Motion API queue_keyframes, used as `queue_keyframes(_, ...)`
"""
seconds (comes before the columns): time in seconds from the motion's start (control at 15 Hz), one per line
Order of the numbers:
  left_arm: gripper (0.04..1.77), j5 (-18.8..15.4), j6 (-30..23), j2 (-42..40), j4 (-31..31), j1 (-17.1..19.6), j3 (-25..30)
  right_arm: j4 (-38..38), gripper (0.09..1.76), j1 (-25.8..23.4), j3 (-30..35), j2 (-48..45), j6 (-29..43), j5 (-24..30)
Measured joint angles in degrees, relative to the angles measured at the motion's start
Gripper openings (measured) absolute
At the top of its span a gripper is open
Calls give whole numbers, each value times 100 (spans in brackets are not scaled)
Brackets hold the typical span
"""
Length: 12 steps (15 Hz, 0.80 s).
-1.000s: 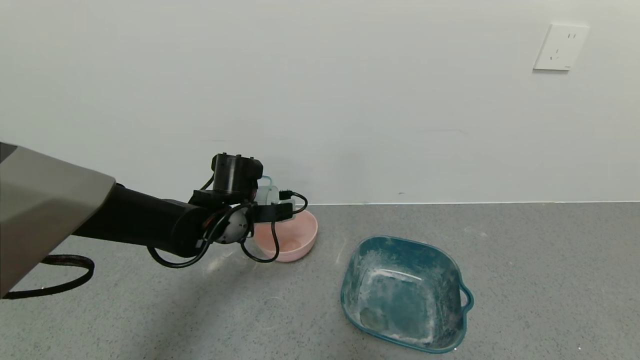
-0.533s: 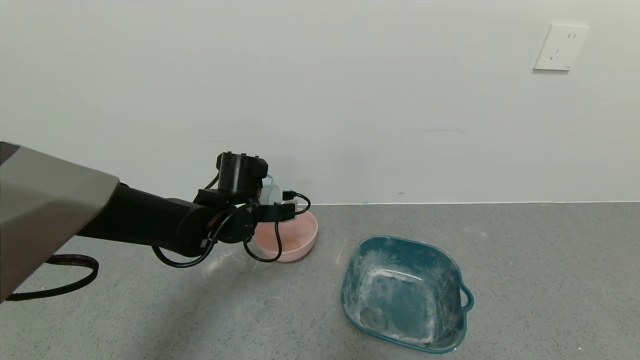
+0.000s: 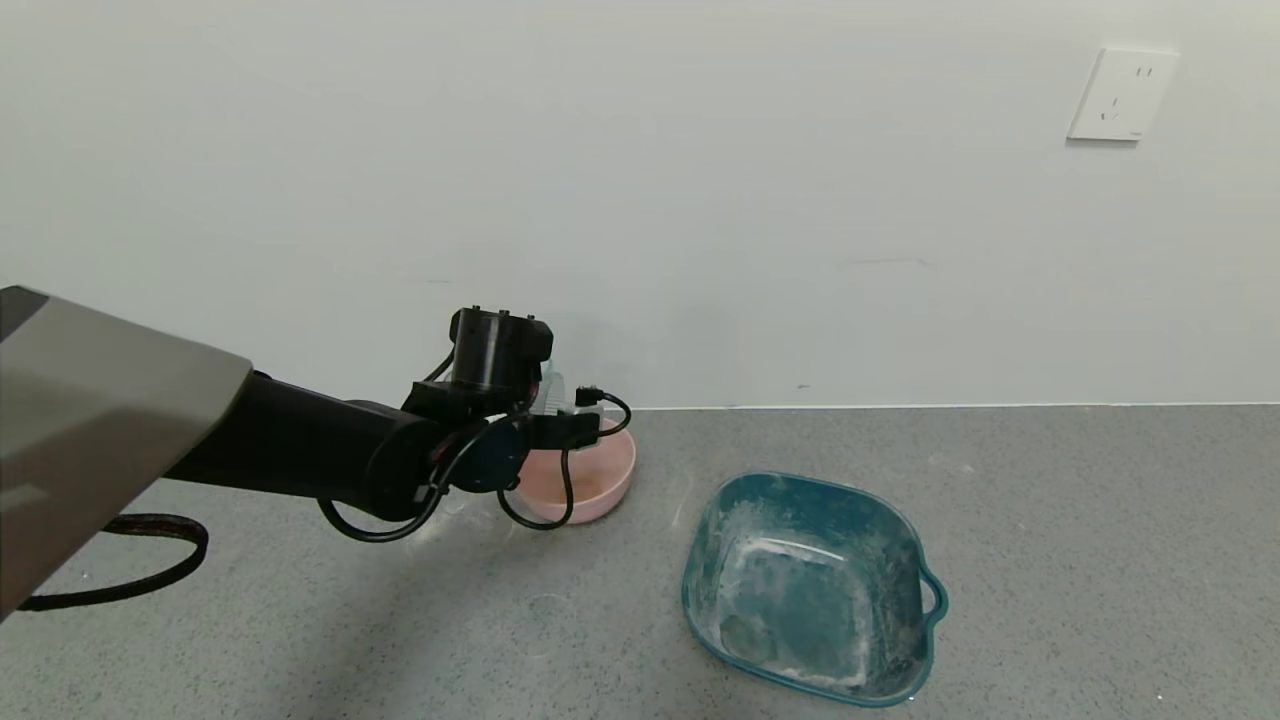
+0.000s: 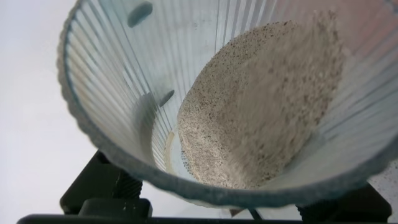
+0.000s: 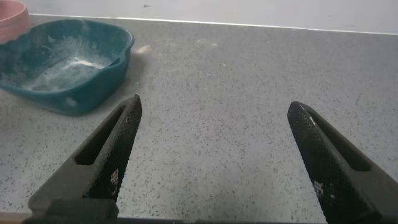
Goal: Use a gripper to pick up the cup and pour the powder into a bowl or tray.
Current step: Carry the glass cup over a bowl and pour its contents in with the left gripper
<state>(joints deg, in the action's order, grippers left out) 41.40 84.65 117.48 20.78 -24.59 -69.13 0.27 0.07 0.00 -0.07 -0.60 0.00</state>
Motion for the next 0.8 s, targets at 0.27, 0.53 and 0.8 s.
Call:
queue_keyframes(0.27, 130, 300, 143, 22, -6, -179, -60, -2, 171, 0, 0, 0, -2, 0)
queue_keyframes(0.53, 130, 501, 302, 46, -9, -267, -52, -2, 171, 0, 0, 0, 0, 0)
queue_keyframes(0.8, 130, 661, 473, 55, -32, -278, -62, -2, 171, 0, 0, 0, -2, 0)
